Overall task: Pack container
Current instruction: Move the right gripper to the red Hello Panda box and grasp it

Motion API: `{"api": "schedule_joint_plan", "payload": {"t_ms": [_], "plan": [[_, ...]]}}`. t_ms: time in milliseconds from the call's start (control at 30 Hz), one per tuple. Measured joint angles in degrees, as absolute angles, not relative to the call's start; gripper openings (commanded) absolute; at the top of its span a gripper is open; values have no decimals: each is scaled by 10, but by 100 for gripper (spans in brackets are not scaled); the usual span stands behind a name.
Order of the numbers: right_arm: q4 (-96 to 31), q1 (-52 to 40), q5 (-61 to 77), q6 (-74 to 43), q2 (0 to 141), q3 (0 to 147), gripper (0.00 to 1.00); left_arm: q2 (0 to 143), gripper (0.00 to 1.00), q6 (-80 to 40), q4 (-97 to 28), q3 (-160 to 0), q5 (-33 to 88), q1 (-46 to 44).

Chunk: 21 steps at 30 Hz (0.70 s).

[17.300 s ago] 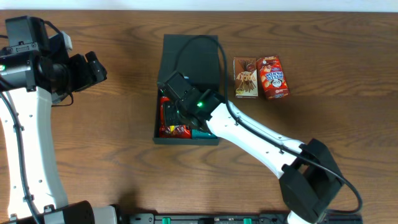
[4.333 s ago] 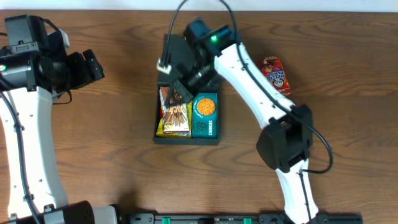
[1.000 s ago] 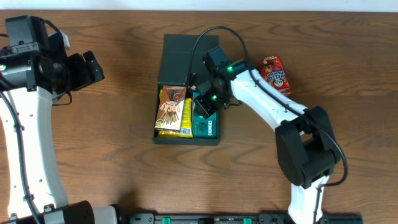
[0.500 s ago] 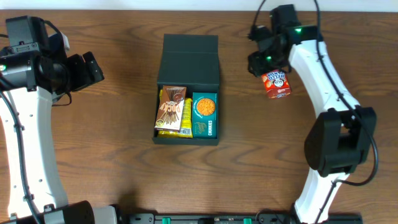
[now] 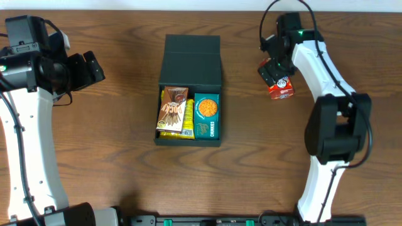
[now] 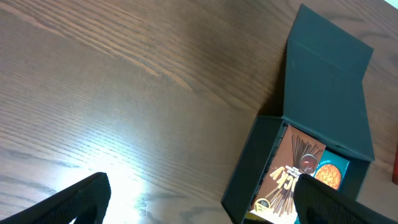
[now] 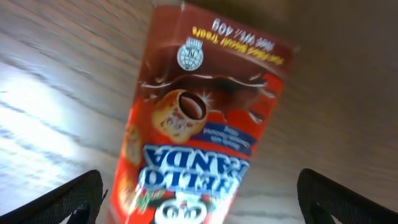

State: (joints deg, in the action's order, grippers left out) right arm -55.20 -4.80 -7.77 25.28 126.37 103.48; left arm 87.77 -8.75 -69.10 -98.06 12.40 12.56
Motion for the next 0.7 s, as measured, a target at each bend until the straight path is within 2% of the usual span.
{"api": "schedule_joint_plan", "payload": {"t_ms": [600, 633, 700], "plan": [[-543, -20, -10, 258, 1318, 1034, 99, 878, 95, -92, -691, -981, 124, 126], [-543, -20, -9, 258, 1318, 1034, 96, 878, 95, -92, -691, -981, 124, 126], [-542, -20, -7, 261, 1318, 1034, 81, 878, 95, -93, -691, -981, 124, 126]]}}
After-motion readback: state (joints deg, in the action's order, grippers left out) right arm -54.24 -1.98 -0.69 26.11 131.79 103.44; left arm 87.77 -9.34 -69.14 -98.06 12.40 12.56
